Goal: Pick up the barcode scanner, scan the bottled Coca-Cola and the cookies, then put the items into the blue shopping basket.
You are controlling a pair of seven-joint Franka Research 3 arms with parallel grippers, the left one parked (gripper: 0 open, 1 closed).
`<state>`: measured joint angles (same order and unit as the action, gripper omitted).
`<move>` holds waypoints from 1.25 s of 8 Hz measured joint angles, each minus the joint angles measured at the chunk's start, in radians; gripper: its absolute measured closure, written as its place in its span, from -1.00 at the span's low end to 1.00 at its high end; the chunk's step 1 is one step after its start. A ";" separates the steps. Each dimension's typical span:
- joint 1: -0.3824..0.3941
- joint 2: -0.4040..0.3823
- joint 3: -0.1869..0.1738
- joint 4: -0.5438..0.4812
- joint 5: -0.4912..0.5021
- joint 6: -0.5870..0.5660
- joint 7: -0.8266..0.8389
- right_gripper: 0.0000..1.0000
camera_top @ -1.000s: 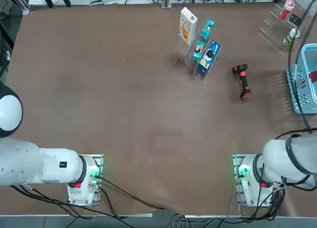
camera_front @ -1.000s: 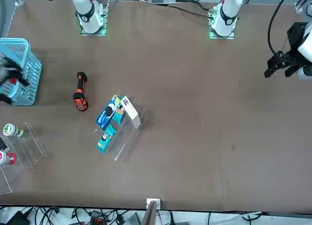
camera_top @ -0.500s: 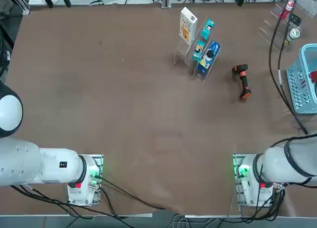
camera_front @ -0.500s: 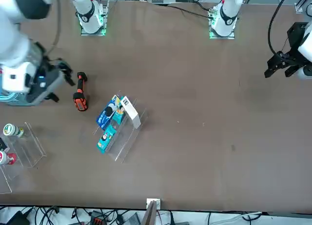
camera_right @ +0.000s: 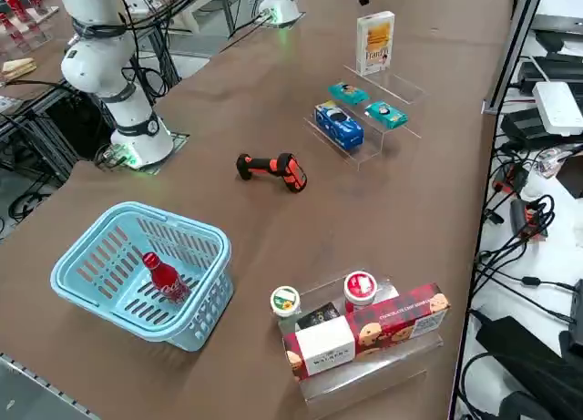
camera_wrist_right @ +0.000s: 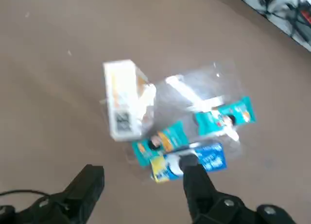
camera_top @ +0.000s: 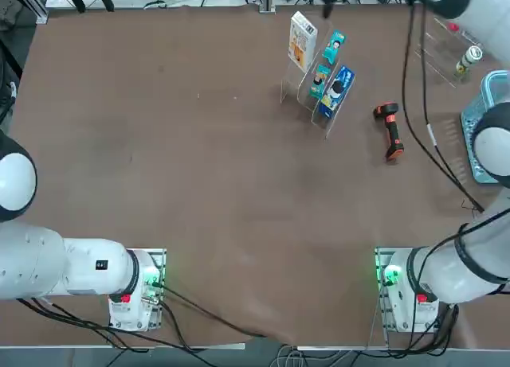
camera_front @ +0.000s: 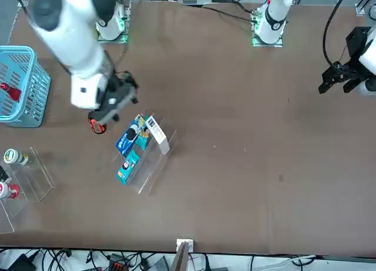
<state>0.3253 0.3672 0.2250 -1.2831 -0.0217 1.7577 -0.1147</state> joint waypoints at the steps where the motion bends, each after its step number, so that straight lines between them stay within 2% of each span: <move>1: 0.037 0.059 -0.003 0.064 -0.013 0.010 0.023 -0.99; 4: 0.051 0.173 -0.014 0.154 -0.048 0.071 0.027 -0.99; 10: 0.100 0.221 -0.013 0.162 -0.065 0.107 0.048 -0.99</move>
<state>0.4255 0.5886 0.2122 -1.1215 -0.0866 1.8646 -0.0663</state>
